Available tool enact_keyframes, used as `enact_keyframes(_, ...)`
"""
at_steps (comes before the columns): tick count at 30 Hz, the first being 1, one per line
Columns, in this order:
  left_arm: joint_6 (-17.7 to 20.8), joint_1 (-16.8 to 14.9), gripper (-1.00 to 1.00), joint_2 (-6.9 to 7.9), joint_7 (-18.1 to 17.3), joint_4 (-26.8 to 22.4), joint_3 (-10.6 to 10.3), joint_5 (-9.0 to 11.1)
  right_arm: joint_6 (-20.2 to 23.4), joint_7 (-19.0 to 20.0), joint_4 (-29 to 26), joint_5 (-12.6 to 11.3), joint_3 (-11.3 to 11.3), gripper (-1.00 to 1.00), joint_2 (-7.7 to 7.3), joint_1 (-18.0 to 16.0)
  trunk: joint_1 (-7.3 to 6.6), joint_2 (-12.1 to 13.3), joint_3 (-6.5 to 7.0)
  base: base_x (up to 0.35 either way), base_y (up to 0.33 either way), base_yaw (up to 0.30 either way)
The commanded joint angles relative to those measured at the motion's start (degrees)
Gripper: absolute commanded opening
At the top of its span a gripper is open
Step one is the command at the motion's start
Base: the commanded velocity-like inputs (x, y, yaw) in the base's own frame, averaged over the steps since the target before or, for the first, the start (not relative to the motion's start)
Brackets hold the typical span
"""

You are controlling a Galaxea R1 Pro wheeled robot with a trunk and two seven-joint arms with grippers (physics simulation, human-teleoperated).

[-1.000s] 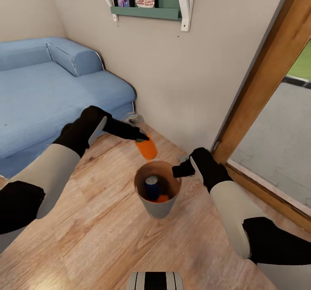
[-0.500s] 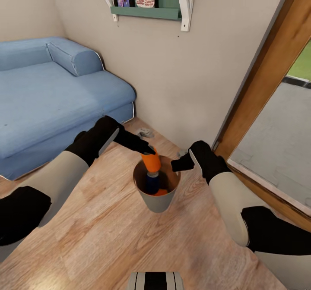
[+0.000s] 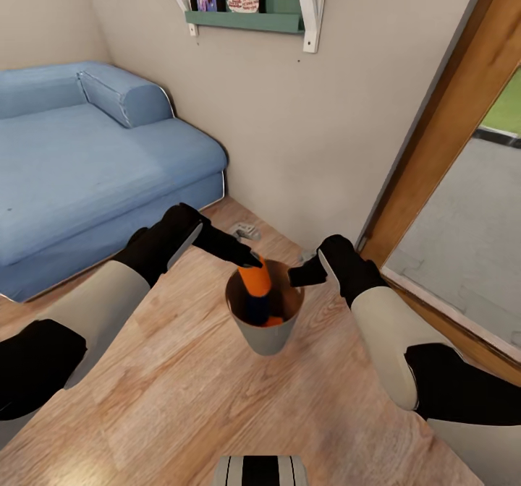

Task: Put the three can of soda from the living room inside the tash can in the kitchen.

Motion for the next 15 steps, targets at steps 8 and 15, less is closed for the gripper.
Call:
enact_keyframes(8, 0.2, 0.0, -1.00, 0.04, -0.2, -1.5, -0.2, 0.1, 0.2, -1.2, 0.5, -1.4, -0.2, -1.00, -0.09, 0.0, -0.01, 0.0, 0.00, 0.000, 0.000, 0.000)
enact_keyframes(15, 0.5, 0.5, -1.00, 0.07, -2.2, -4.4, -5.3, 0.1, 0.2, -1.3, 0.8, -1.4, -0.2, -1.00, -0.20, 0.0, -0.01, 0.0, 0.00, 0.000, 0.000, 0.000)
